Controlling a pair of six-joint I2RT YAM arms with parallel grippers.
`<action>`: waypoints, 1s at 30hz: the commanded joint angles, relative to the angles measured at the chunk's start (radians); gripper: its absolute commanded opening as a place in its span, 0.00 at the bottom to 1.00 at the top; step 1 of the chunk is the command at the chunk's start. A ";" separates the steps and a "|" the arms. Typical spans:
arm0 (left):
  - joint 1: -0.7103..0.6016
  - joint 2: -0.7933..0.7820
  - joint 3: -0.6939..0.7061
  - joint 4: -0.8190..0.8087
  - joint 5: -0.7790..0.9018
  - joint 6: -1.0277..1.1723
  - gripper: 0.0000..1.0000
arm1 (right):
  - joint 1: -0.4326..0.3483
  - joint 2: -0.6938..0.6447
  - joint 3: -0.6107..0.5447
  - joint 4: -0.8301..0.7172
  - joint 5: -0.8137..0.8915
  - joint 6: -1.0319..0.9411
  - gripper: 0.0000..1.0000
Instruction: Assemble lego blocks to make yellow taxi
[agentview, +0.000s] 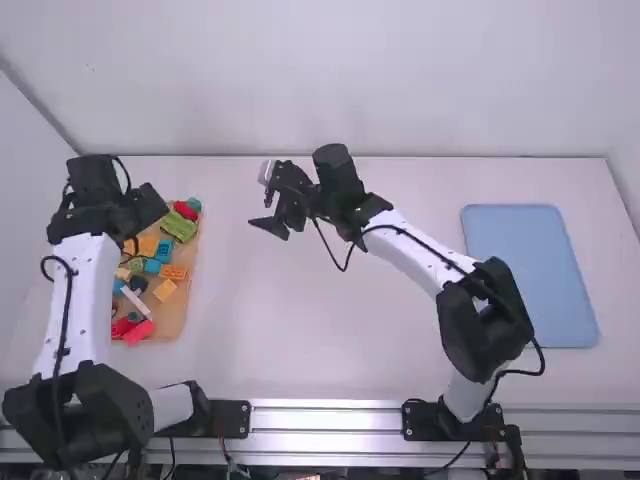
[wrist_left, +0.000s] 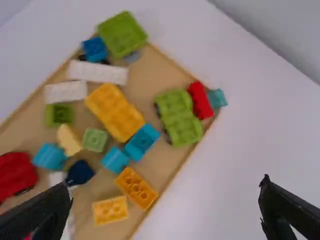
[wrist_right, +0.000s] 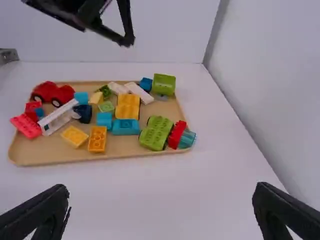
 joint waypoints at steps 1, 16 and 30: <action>0.042 -0.005 0.052 -0.032 -0.067 -0.043 0.99 | -0.006 -0.033 -0.002 0.002 -0.005 -0.009 0.98; 0.391 -0.004 0.078 -0.174 0.195 -0.045 0.99 | 0.002 -0.033 -0.001 0.037 -0.006 -0.008 0.98; 0.270 0.070 0.064 -0.018 0.298 -0.186 0.99 | 0.002 -0.033 -0.002 0.038 -0.005 -0.010 0.98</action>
